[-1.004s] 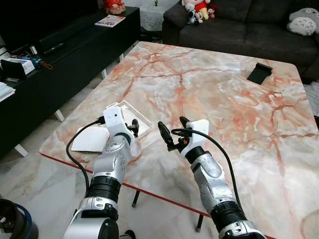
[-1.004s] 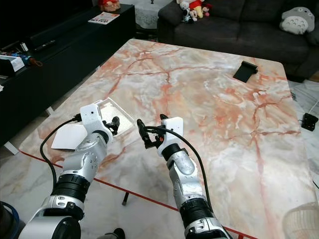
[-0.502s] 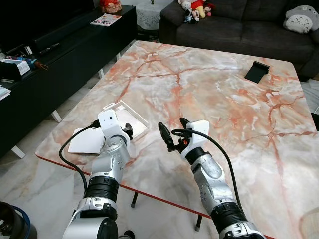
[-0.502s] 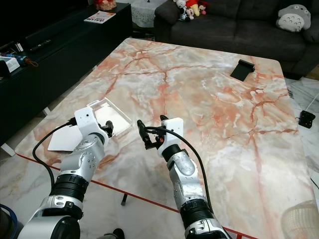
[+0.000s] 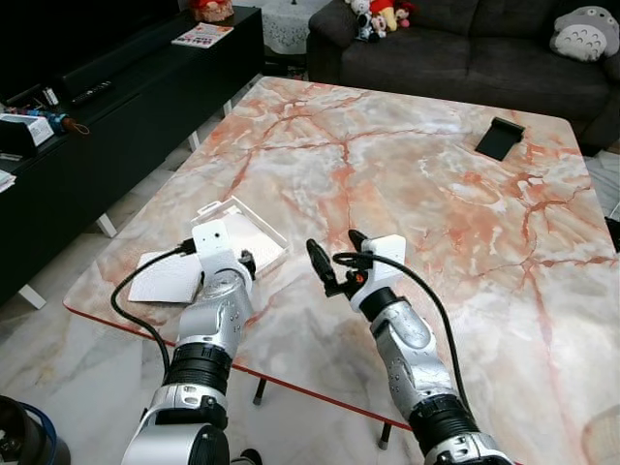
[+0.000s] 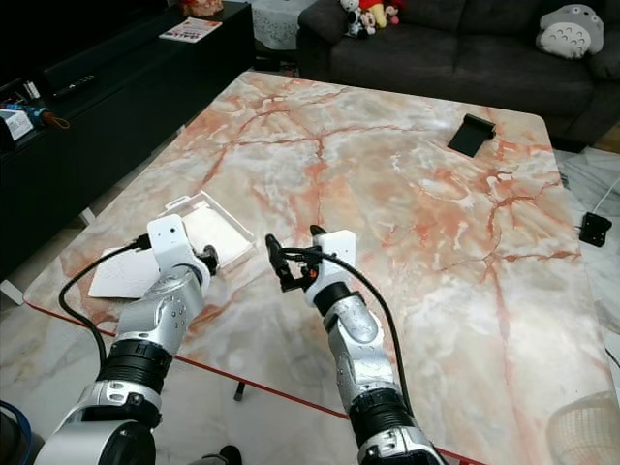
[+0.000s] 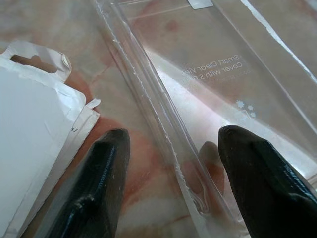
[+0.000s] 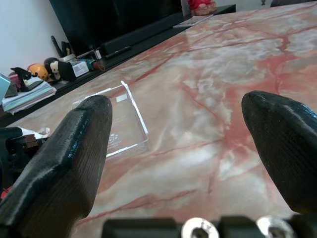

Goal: Picking trash to rubbish bin

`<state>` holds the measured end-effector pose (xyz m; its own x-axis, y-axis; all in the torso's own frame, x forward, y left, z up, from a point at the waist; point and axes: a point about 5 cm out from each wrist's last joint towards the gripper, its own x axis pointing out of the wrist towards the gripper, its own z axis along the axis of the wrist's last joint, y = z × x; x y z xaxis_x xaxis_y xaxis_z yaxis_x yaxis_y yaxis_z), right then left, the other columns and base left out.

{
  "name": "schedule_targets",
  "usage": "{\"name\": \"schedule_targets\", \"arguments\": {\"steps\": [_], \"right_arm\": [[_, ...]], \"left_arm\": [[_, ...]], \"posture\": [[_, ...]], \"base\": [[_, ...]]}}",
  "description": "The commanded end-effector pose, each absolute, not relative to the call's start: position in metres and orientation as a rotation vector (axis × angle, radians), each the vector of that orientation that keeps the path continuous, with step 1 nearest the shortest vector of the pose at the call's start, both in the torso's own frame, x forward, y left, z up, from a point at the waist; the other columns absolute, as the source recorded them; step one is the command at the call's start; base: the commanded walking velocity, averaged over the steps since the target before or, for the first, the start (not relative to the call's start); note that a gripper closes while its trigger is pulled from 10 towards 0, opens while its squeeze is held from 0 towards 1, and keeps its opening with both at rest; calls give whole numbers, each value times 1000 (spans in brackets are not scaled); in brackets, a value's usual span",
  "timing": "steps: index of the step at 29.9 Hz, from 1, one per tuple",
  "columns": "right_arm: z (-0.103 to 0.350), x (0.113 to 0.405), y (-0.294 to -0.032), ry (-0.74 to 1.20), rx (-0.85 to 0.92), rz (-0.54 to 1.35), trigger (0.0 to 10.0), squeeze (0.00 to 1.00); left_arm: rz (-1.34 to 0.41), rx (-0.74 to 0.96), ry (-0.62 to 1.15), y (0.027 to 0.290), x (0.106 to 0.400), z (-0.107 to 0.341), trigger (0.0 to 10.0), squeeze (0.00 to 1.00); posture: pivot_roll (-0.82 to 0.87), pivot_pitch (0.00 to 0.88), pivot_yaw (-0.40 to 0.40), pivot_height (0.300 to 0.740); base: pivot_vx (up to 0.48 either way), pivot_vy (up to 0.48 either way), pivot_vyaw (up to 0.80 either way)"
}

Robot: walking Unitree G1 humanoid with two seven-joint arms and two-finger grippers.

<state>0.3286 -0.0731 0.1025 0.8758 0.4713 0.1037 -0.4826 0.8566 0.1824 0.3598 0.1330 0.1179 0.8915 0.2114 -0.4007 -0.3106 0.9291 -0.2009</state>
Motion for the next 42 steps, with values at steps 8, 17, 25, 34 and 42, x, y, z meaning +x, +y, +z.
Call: {"name": "schedule_targets", "arguments": {"steps": [8,17,25,34,42], "right_arm": [[106,328,-72,-71,213,505,10000,0],[105,329,-72,-63,213,507,10000,0],[106,330,-72,-63,213,505,10000,0],[105,330,-72,-60,213,503,10000,0],[106,332,-69,-60,216,504,10000,0]], "left_arm": [[295,-306,441,135,357,110,0,0],[283,-379,468,132,358,108,0,0],[268,-393,472,130,358,109,0,0],[245,-402,474,125,358,111,0,0],[219,-405,417,127,359,116,0,0]], "posture": [[20,76,21,740],[29,86,18,740],[28,85,24,740],[32,78,24,740],[41,64,29,740]], "base": [[0,0,0],[0,0,0],[0,0,0],[0,0,0],[0,0,0]]}}
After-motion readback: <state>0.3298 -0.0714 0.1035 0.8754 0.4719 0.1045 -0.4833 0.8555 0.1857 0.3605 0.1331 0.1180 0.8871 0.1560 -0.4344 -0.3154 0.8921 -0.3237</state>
